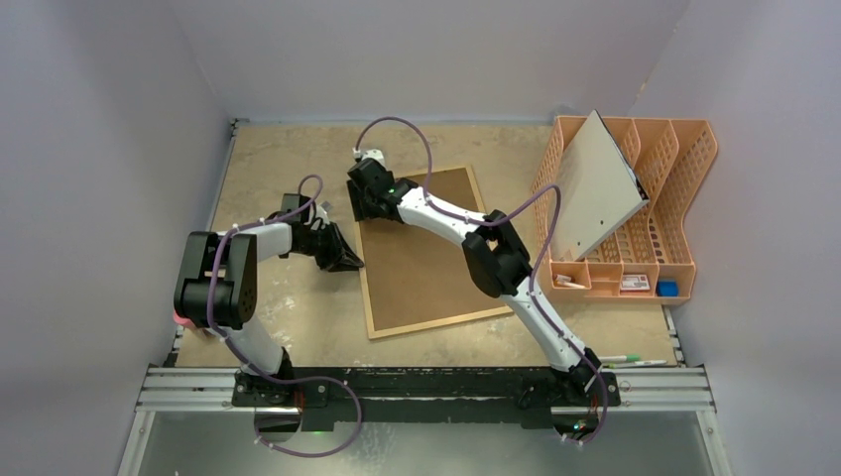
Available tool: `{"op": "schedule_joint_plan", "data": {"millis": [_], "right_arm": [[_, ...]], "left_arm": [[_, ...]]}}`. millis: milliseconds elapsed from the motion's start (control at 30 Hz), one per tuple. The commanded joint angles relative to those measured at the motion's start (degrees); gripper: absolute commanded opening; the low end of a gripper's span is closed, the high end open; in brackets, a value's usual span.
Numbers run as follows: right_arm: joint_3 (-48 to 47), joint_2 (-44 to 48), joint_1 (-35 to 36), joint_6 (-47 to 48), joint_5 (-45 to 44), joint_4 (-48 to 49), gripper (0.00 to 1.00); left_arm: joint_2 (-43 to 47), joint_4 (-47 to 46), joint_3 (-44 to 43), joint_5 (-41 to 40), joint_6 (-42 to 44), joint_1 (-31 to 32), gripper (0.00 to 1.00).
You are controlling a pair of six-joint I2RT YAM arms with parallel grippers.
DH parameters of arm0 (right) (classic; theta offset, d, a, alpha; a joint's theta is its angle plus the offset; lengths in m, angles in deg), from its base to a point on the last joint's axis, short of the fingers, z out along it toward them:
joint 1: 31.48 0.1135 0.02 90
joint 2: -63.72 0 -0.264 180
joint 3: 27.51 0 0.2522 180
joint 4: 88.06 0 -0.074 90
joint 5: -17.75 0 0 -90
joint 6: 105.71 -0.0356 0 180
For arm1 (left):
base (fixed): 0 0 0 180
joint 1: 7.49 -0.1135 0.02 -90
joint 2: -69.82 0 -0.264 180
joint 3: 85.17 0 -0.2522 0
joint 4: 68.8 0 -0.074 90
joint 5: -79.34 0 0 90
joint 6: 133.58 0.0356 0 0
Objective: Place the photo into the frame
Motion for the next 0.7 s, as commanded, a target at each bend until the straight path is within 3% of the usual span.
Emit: {"op": "schedule_joint_plan", "data": {"millis": [0,200,667], "right_arm": [[3.8,-2.8,0.5,1.1,1.8,-6.3,0.68],[4.6,-4.2,1.0,1.6,-0.7,-8.0,0.66],[4.9,-10.1,1.0,-0.1,3.6,-17.4,0.55]], "left_arm": [[-3.4,8.7,2.6,-11.0,3.7,0.7,0.13],[-3.2,9.0,2.4,-11.4,3.7,0.6,0.14],[-1.7,9.6,2.6,-12.8,3.6,0.6,0.14]]}}
